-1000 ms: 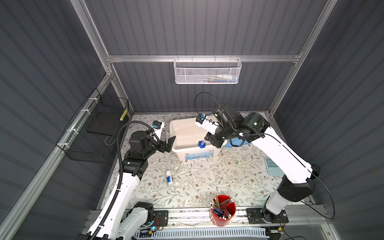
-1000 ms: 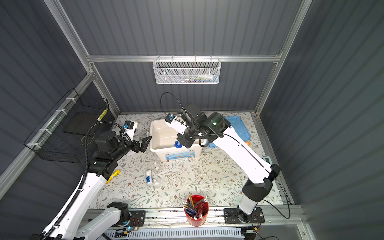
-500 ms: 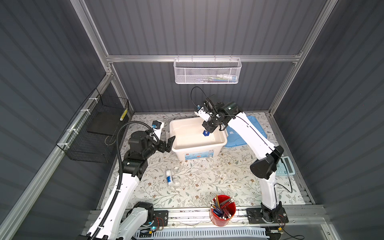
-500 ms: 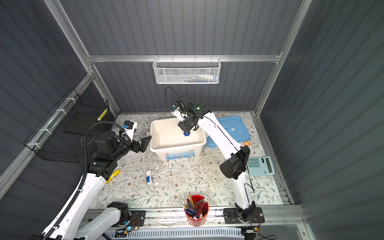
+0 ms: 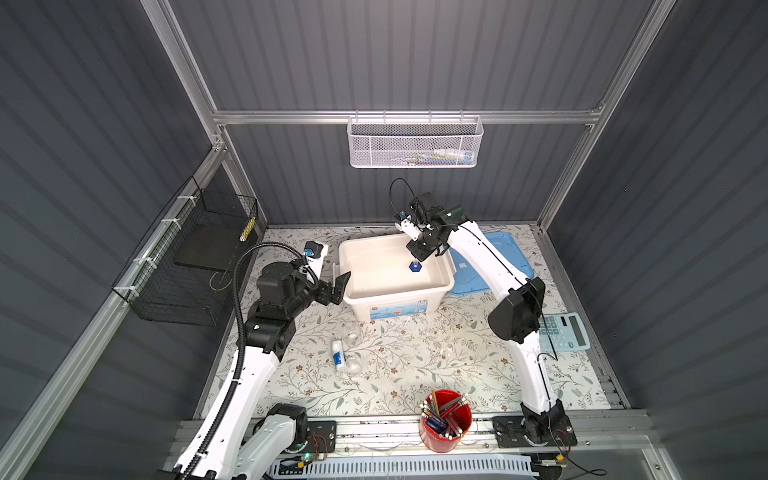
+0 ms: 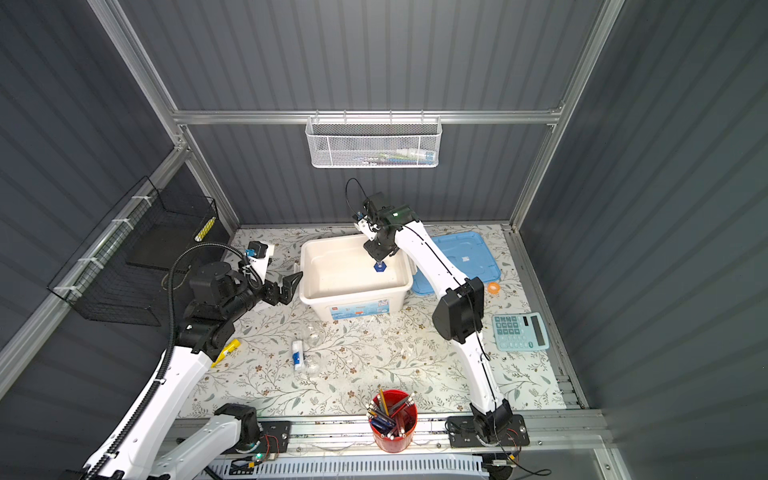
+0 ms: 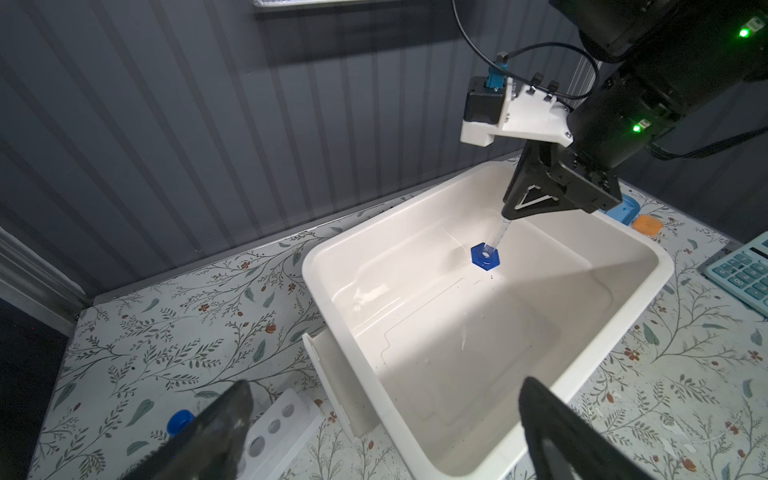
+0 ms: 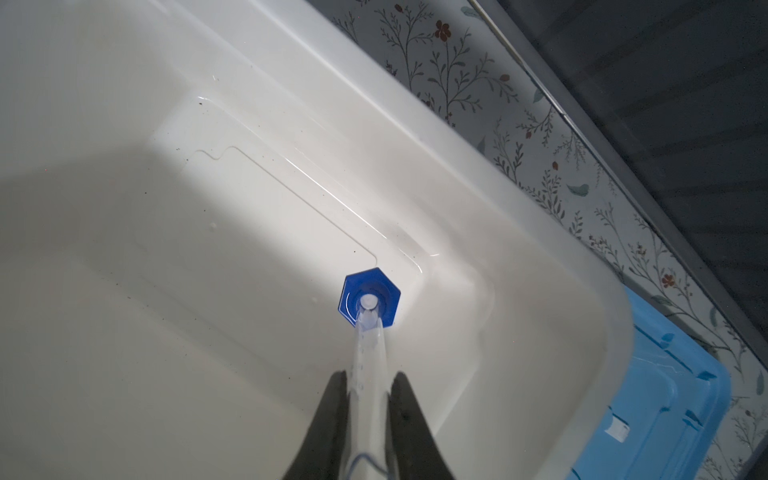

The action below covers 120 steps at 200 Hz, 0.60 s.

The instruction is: Organize the chemistry lab equipment

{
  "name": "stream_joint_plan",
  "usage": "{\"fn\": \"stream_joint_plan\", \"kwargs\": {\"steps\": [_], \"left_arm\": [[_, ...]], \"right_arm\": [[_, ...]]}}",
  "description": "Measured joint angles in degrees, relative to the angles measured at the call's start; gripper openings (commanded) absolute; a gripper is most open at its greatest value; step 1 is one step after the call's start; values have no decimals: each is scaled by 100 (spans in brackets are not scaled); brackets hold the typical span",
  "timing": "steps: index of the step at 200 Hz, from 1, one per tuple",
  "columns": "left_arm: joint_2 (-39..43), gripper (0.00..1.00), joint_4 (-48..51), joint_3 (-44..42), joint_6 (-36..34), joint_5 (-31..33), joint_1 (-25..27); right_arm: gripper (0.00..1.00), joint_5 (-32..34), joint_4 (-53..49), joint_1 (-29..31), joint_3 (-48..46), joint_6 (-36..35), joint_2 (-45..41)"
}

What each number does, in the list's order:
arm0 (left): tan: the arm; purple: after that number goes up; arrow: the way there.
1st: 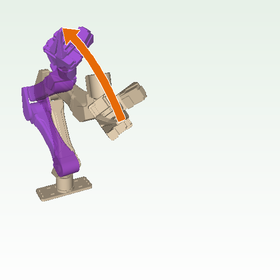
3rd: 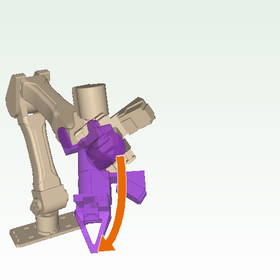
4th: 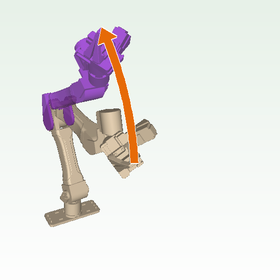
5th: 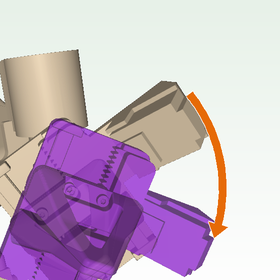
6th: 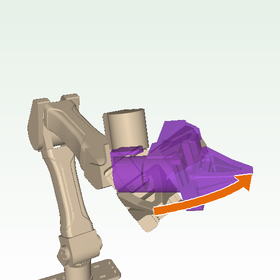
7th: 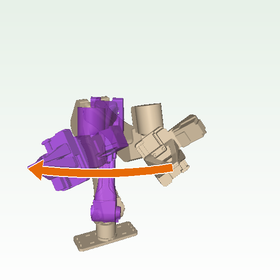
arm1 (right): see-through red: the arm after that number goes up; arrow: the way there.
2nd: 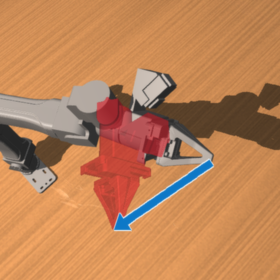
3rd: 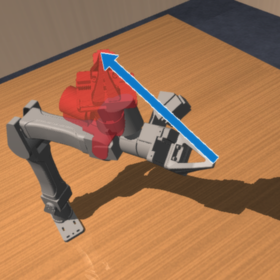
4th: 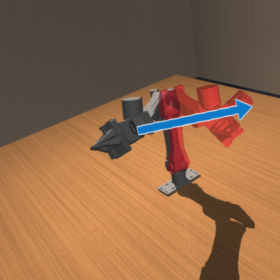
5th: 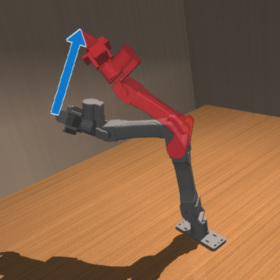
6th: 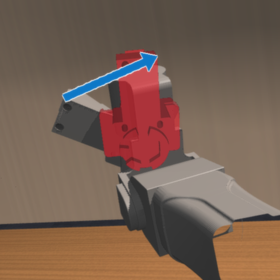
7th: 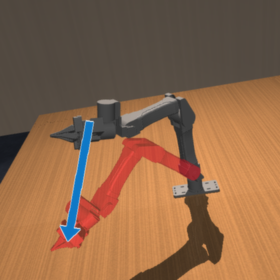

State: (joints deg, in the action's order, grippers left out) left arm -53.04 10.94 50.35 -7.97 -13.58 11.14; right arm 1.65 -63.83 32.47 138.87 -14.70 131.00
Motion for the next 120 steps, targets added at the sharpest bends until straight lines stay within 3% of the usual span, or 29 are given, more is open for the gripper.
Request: {"fn": "stream_joint_plan", "kwargs": {"steps": [120], "left_arm": [[-122,100,20,0,-2,4,0]], "right_arm": [[15,-7,553,-282,-87,79,452]]}}
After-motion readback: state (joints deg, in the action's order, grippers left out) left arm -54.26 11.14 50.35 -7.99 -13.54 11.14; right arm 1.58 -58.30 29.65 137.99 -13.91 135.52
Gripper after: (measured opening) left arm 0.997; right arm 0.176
